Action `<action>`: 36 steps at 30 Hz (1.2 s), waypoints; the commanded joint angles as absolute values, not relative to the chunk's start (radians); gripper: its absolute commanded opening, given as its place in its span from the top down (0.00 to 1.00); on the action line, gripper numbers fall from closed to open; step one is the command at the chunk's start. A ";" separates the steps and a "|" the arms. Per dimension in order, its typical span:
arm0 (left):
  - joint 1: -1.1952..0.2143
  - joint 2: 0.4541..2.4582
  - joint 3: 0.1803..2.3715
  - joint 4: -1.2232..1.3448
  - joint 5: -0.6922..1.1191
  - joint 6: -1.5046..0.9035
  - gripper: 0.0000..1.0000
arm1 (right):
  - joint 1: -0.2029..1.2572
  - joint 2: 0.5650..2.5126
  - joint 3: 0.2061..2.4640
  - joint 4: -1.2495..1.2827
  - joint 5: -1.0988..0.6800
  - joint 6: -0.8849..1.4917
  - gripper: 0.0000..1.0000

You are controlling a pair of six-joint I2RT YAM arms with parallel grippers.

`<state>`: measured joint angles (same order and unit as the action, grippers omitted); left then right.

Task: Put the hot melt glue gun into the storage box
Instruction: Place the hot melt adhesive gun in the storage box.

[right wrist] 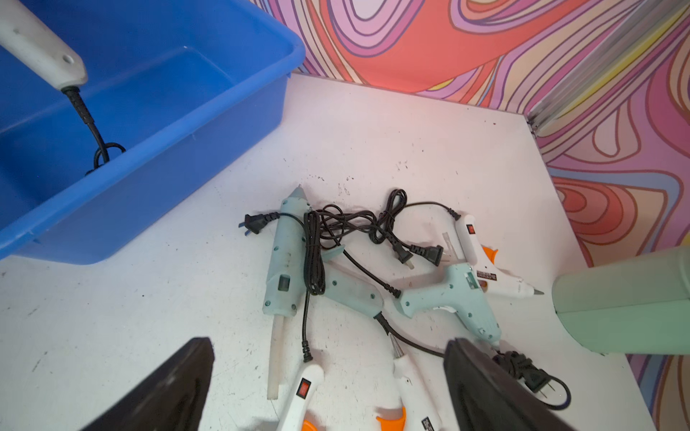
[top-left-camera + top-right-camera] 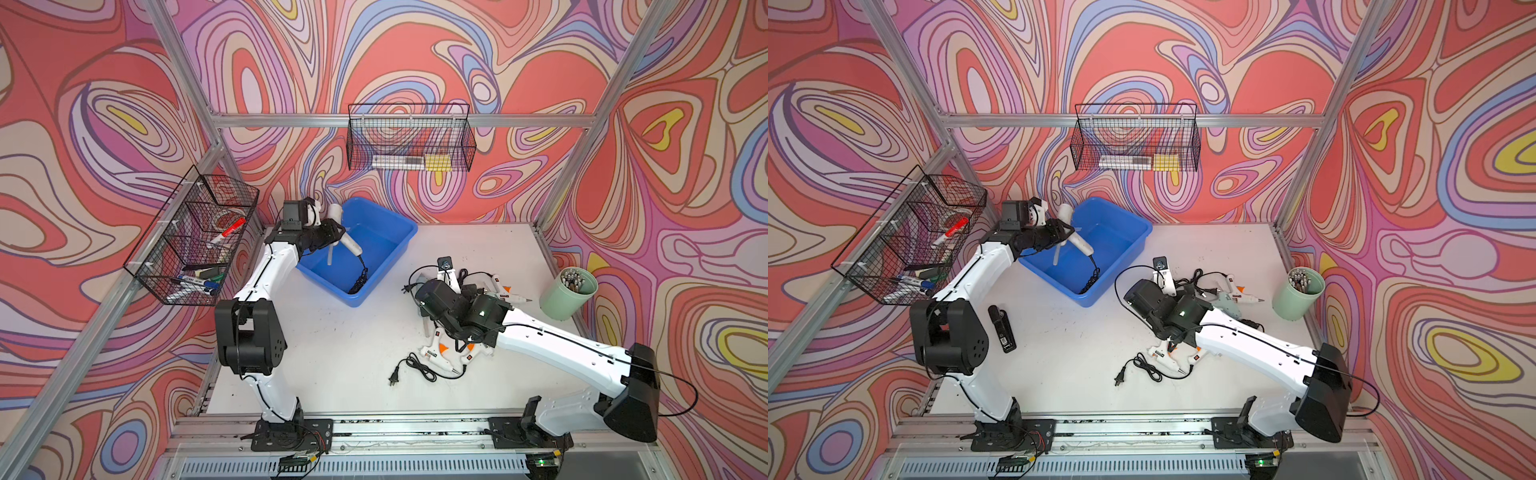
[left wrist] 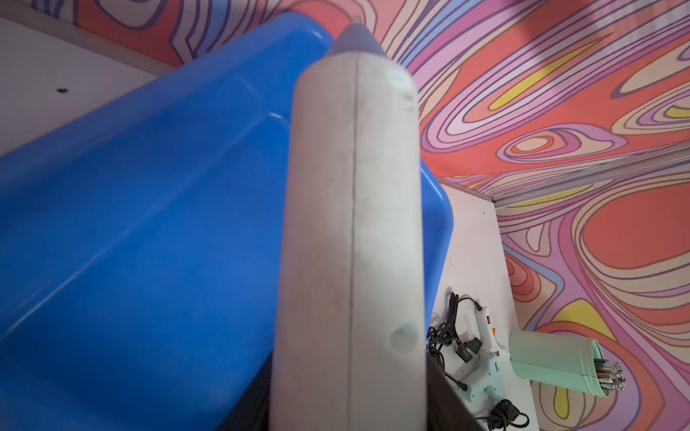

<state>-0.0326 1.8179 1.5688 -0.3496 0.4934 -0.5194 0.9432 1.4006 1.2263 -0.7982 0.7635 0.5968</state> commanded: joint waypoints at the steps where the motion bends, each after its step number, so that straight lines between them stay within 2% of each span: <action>1: -0.048 1.867 1.575 -0.321 0.492 -0.485 1.00 | 0.917 1.409 1.221 -0.884 0.744 0.685 0.02; 9: -0.057 2.037 1.668 -0.439 0.483 -0.405 0.98 | 0.880 1.390 1.118 -0.934 0.546 0.776 0.11; 12: -0.061 2.043 1.657 -0.439 0.435 -0.387 0.83 | 0.879 1.388 1.053 -0.924 0.467 0.841 0.14; 16: -0.066 2.029 1.652 -0.462 0.361 -0.360 0.47 | 0.880 1.399 0.982 -0.905 0.443 0.940 0.17; 21: -0.066 1.994 1.651 -0.487 0.278 -0.333 0.21 | 0.880 1.432 0.940 -0.836 0.436 1.004 0.28; 23: -0.066 1.978 1.656 -0.494 0.243 -0.322 0.15 | 0.880 1.460 0.940 -0.815 0.437 1.014 0.34; 29: -0.066 1.928 1.663 -0.517 0.158 -0.298 0.11 | 0.880 1.540 0.946 -0.745 0.424 1.019 0.45; 36: -0.066 1.825 1.602 -0.509 0.106 -0.292 0.07 | 0.879 1.617 0.960 -0.691 0.439 1.019 0.48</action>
<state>-0.0624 1.8877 1.6287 -0.4877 0.1520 -0.3107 0.8829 1.5955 0.9482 -0.7292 0.4252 1.0100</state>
